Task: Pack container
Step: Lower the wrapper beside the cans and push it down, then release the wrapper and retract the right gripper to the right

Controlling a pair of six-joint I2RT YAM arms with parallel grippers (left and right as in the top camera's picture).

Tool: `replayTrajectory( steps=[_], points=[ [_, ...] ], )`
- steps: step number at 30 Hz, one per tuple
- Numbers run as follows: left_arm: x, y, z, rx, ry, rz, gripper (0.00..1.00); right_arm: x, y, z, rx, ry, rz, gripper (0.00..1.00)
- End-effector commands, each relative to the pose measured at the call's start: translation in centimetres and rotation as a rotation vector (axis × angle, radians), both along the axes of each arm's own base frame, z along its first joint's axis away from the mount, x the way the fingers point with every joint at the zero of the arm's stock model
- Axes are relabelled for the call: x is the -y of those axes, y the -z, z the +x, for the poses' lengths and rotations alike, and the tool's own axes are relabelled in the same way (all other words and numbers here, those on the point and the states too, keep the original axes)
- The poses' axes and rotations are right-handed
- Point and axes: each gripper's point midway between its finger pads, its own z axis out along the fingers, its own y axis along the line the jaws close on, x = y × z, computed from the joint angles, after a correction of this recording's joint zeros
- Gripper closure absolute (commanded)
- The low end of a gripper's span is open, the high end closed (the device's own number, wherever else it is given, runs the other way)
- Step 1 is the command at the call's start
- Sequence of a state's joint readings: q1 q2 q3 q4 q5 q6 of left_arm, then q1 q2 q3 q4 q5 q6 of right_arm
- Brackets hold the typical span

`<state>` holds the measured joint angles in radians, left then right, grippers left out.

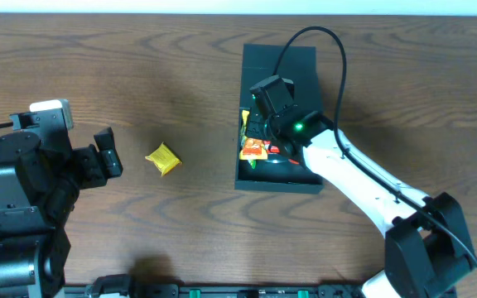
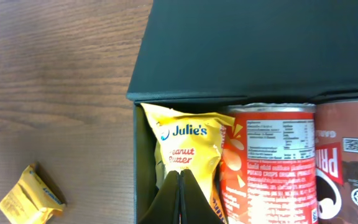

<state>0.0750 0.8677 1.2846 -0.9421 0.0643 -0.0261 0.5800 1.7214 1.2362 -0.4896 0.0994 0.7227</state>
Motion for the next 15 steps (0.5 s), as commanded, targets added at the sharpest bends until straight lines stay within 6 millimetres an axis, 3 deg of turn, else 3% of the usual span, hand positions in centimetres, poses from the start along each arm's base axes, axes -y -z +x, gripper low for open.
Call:
replayTrajectory(
  steps=[1, 6, 15],
  points=[
    [0.0, 0.3, 0.0, -0.008, -0.001, -0.008, 0.05, 0.5, -0.3, 0.6, 0.022, 0.018, -0.024, 0.98],
    [0.0, 0.3, 0.0, -0.008, -0.001, -0.008, 0.05, 0.5, 2.0, 0.5, -0.023, 0.017, -0.054, 0.98],
    [0.0, 0.3, 0.0, -0.006, 0.000, -0.008, 0.05, 0.5, 2.9, -0.1, -0.043, 0.009, -0.063, 0.98]
  ],
)
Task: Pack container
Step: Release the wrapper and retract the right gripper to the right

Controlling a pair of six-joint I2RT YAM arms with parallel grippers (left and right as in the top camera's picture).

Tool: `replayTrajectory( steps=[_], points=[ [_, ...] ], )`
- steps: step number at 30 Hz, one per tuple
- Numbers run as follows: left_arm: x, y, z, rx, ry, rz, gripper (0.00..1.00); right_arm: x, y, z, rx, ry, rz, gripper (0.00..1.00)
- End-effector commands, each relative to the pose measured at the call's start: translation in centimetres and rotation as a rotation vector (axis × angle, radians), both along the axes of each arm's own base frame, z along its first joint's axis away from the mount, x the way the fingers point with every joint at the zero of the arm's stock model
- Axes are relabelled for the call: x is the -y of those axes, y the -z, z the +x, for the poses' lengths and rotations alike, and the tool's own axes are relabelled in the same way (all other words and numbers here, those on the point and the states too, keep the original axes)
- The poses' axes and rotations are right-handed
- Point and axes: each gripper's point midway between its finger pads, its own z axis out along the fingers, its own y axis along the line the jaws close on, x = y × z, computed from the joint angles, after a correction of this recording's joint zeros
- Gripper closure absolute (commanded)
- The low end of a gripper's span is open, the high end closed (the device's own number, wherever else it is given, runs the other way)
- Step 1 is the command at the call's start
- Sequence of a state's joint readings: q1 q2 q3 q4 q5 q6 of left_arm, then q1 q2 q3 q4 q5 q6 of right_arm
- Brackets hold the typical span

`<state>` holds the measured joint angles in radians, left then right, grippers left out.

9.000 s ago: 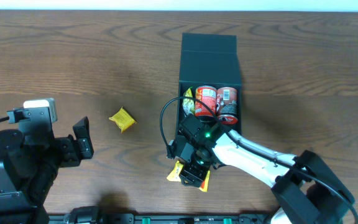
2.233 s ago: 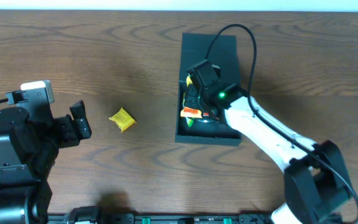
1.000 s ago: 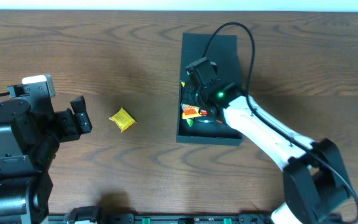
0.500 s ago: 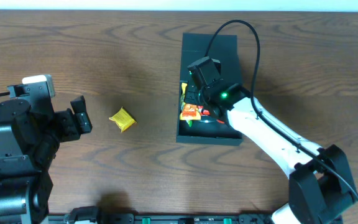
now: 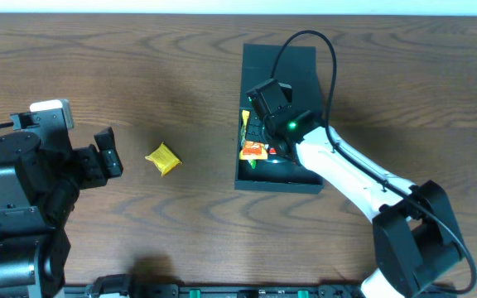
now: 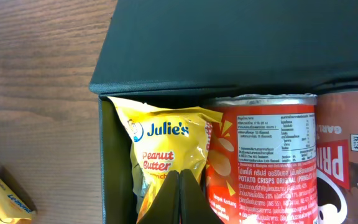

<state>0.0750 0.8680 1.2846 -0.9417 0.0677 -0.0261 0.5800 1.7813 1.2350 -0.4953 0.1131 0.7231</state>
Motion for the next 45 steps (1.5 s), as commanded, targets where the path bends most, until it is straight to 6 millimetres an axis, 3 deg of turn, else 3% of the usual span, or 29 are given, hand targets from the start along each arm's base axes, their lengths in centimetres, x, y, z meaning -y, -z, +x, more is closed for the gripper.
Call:
replayTrajectory(
  steps=[1, 10, 34, 39, 42, 45],
  points=[
    [0.0, 0.3, 0.0, -0.007, -0.003, -0.006, 0.05, 0.1, 0.4, 0.0, 0.005, 0.005, -0.014, 0.99],
    [0.0, 0.3, 0.0, -0.006, -0.003, -0.006, 0.05, -0.3, 1.6, -0.8, 0.002, -0.002, -0.008, 0.98],
    [0.1, 0.3, 0.0, -0.007, 0.003, -0.011, 0.04, -0.3, 2.0, -1.2, -0.004, -0.007, -0.018, 0.98],
    [0.1, 0.3, 0.0, -0.007, 0.003, -0.010, 0.04, -0.8, -0.3, 0.1, 0.059, -0.017, 0.029, 0.98],
    [0.1, 0.3, 0.0, -0.008, 0.003, -0.010, 0.05, -0.4, -3.5, 1.2, 0.139, -0.045, 0.021, 0.99],
    [0.5, 0.2, 0.1, -0.004, 0.023, -0.024, 0.05, 1.7, -7.4, 2.0, 0.224, -0.031, -0.013, 0.98]
  ],
)
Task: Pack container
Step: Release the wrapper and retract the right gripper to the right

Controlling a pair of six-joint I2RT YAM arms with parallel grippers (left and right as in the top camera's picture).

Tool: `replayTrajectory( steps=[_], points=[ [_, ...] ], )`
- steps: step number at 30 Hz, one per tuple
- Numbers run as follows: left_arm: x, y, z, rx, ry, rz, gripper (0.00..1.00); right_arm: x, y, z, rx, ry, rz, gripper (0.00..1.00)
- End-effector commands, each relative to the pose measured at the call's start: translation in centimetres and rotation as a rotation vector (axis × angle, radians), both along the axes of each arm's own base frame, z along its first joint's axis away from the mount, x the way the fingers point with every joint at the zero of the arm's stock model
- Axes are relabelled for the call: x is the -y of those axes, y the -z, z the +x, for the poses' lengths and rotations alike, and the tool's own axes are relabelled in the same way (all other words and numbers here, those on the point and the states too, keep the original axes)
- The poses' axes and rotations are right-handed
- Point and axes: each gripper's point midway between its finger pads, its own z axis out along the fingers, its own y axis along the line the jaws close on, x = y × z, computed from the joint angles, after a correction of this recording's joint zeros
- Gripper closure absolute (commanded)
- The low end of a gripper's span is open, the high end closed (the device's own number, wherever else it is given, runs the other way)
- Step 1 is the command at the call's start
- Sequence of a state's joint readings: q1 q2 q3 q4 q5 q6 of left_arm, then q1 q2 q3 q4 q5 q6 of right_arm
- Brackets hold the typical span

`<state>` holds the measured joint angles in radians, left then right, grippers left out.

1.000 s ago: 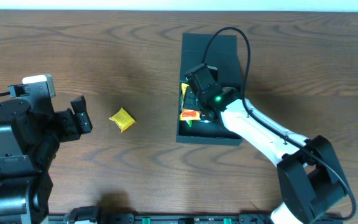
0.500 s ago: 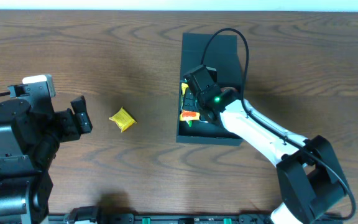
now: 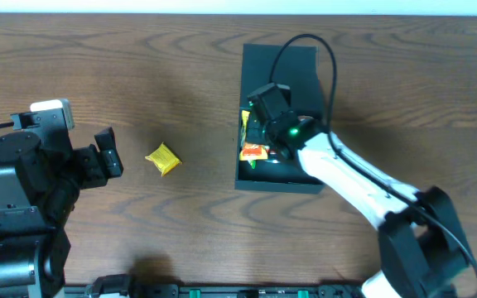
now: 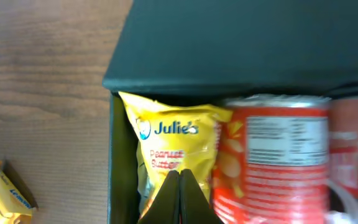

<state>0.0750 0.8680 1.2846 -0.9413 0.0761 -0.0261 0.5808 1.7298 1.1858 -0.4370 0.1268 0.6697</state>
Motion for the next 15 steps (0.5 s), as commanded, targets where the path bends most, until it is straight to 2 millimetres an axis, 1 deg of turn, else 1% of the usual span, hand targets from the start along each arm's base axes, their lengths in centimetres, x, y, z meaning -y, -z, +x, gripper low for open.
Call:
replayTrajectory(
  steps=[1, 2, 4, 5, 6, 7, 8, 9, 11, 13, 15],
  points=[
    [0.4, 0.2, 0.0, -0.005, 0.017, -0.021, 0.05, 2.3, -7.6, 2.1, 0.179, 0.016, -0.014, 0.98],
    [0.4, 0.3, 0.0, -0.005, 0.018, -0.021, 0.05, 3.0, -8.6, 2.0, 0.193, 0.022, -0.018, 0.91],
    [0.4, 0.2, 0.1, -0.004, 0.017, -0.021, 0.04, 5.0, -10.6, 1.4, 0.211, 0.041, -0.031, 0.56],
    [0.4, 0.3, 0.0, -0.005, 0.014, -0.025, 0.05, 6.1, -11.2, 1.0, 0.210, 0.060, -0.038, 0.35],
    [0.4, 0.4, 0.0, -0.013, 0.011, -0.032, 0.05, 7.4, -11.8, 0.3, 0.203, 0.082, -0.051, 0.20],
    [0.5, 0.8, 0.1, -0.029, 0.015, -0.034, 0.05, 8.8, -12.3, -0.4, 0.193, 0.108, -0.068, 0.17],
    [0.5, 1.2, 0.1, -0.051, 0.014, -0.035, 0.05, 10.1, -12.7, -1.3, 0.179, 0.135, -0.080, 0.11],
    [0.4, 2.1, 0.2, -0.091, 0.013, -0.038, 0.05, 11.3, -13.1, -2.1, 0.167, 0.155, -0.087, 0.01],
    [0.4, 4.0, 0.5, -0.182, 0.010, -0.041, 0.05, 13.2, -13.8, -3.7, 0.143, 0.208, -0.083, 0.01],
    [0.1, 6.1, 0.7, -0.284, 0.006, -0.028, 0.05, 14.5, -14.4, -4.9, 0.133, 0.244, -0.079, 0.01],
    [-0.4, 8.6, 1.0, -0.407, 0.007, -0.001, 0.05, 15.4, -14.8, -5.6, 0.128, 0.271, -0.075, 0.01]
  ],
)
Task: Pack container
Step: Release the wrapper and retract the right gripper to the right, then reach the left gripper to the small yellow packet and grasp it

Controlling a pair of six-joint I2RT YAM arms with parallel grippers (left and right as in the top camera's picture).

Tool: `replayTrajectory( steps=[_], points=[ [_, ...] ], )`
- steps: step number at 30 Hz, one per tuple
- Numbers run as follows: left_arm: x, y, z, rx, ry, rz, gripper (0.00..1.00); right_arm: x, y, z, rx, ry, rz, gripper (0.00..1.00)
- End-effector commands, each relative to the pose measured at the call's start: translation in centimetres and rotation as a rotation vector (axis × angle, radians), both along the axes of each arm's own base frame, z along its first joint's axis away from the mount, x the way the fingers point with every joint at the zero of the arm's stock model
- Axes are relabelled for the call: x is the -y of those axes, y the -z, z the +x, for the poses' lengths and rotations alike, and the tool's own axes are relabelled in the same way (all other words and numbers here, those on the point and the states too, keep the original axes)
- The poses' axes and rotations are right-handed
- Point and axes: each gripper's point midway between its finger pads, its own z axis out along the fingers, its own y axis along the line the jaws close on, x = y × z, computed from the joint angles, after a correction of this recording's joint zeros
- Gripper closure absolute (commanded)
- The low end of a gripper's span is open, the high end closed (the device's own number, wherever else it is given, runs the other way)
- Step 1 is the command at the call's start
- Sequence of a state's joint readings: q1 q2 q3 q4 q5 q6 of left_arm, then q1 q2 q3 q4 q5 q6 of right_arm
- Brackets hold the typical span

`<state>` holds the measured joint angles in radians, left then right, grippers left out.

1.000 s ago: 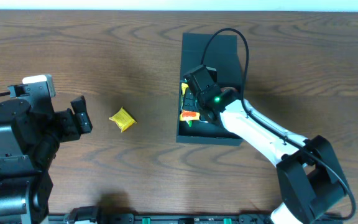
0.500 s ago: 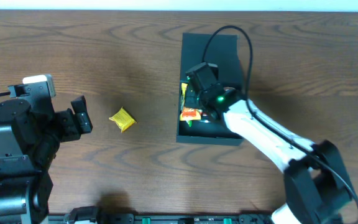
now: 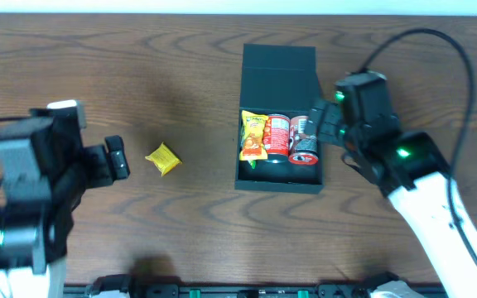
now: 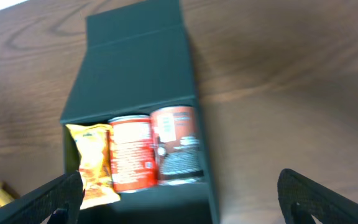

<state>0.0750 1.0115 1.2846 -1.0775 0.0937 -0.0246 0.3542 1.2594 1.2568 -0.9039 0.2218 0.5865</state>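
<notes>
The black box lies open, its lid folded back. Packed side by side in it are a yellow Julie's packet, a red crisps can and a dark red can. My right gripper hovers at the box's right edge. In the wrist view it is wide open with nothing in it, one finger on each side of the box. A loose yellow packet lies on the table left of the box. My left gripper is just left of that packet, blurred.
The wooden table stretches around the box. The right arm's cable arcs over the far right side.
My right gripper was shut, low in the box at the Julie's packet. It is now wide open, higher and at the box's right edge. The left arm has shifted slightly and blurred.
At all three earlier moments my right gripper was shut, its tip against the Julie's packet at the box's left end, shifting only a little. Now it is open and clear of the box, with the packet and both cans inside. The loose packet has not moved.
</notes>
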Motion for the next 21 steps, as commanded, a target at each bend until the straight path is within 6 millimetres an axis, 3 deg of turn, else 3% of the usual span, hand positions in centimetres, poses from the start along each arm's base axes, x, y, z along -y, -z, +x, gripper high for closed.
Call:
replayTrajectory(
  steps=[1, 4, 6, 10, 14, 19, 21],
  points=[
    [-0.6, 4.1, 0.8, -0.190, 0.031, 0.043, 0.05, 1.5, -1.0, -0.6, 0.019, 0.063, 0.011, 0.01],
    [0.6, 7.4, 1.5, -0.335, 0.118, 0.001, 0.05, 1.9, -0.9, -0.9, 0.005, 0.072, 0.007, 0.01],
    [1.7, 9.3, 2.2, -0.409, 0.081, -0.090, 0.05, 1.9, -0.5, -0.9, -0.008, 0.081, 0.010, 0.01],
    [1.0, 12.9, 3.0, -0.540, -0.355, -0.213, 0.05, 2.0, -0.1, -1.1, -0.029, 0.083, 0.002, 0.01],
    [2.5, 14.1, 5.3, -0.509, -0.469, -0.285, 0.05, 2.3, 0.2, -1.4, -0.044, 0.090, -0.015, 0.01],
    [6.2, 14.9, 8.6, -0.452, -0.397, -0.364, 0.05, 2.8, 0.5, -1.9, -0.066, 0.100, -0.039, 0.01],
    [7.2, 15.4, 8.9, -0.462, -0.385, -0.383, 0.05, 3.0, 0.6, -2.0, -0.071, 0.107, -0.052, 0.01]
  ],
)
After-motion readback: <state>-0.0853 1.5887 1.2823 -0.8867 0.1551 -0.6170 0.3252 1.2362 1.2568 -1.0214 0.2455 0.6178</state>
